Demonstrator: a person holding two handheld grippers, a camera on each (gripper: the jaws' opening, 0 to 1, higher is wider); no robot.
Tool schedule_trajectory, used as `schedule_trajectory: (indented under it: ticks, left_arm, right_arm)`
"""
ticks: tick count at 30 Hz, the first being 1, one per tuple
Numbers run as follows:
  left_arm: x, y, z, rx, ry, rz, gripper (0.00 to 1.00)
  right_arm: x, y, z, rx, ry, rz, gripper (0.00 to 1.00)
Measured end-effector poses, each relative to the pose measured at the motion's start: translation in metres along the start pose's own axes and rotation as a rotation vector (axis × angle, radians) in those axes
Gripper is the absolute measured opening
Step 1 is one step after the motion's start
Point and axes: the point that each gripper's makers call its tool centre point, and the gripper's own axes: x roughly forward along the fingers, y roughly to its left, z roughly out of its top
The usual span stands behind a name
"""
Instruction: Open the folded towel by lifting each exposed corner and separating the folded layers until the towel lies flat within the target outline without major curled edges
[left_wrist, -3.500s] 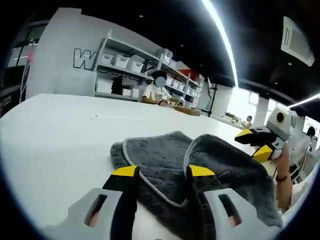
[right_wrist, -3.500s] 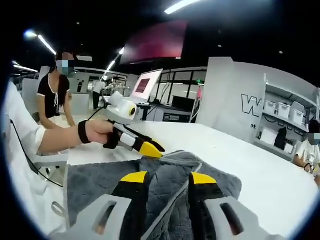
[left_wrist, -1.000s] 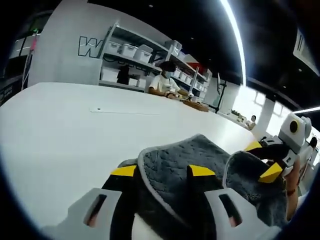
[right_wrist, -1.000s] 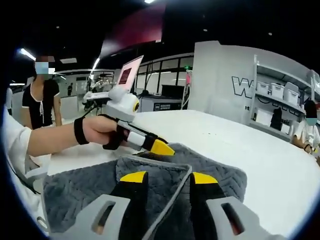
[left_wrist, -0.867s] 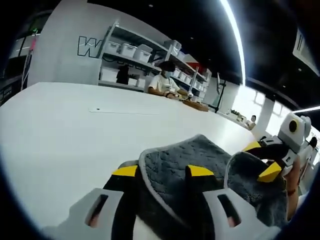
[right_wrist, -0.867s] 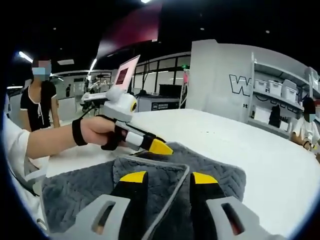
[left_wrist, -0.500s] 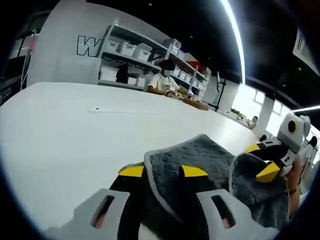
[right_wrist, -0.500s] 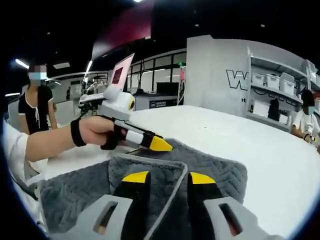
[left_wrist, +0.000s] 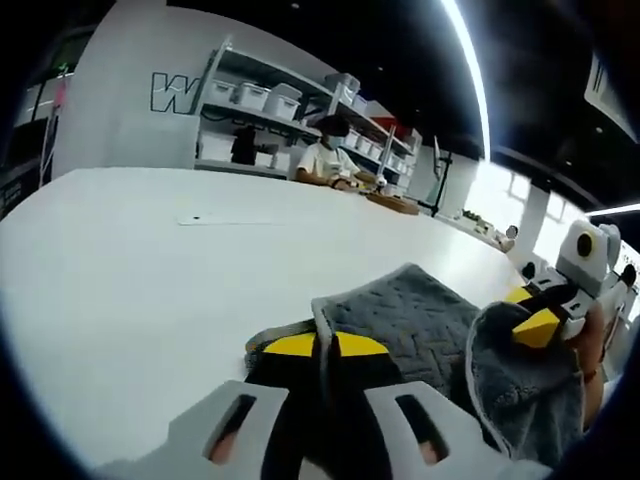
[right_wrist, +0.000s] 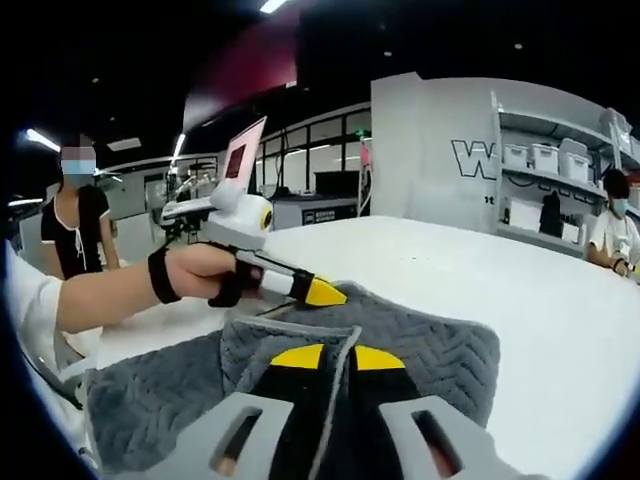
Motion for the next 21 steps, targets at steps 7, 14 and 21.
schedule_trajectory:
  ticks: [7, 14, 21]
  left_arm:
    - [0.001, -0.001, 0.003, -0.043, -0.011, 0.001, 0.01]
    - [0.001, -0.001, 0.006, -0.07, -0.027, -0.001, 0.01]
    - [0.0, 0.0, 0.007, -0.137, -0.035, -0.007, 0.01]
  right_arm:
    - [-0.005, 0.005, 0.005, 0.013, -0.027, 0.01, 0.0]
    - [-0.008, 0.01, 0.01, -0.006, -0.046, 0.024, 0.0]
    - [-0.011, 0.019, 0.014, -0.018, -0.074, 0.066, 0.0]
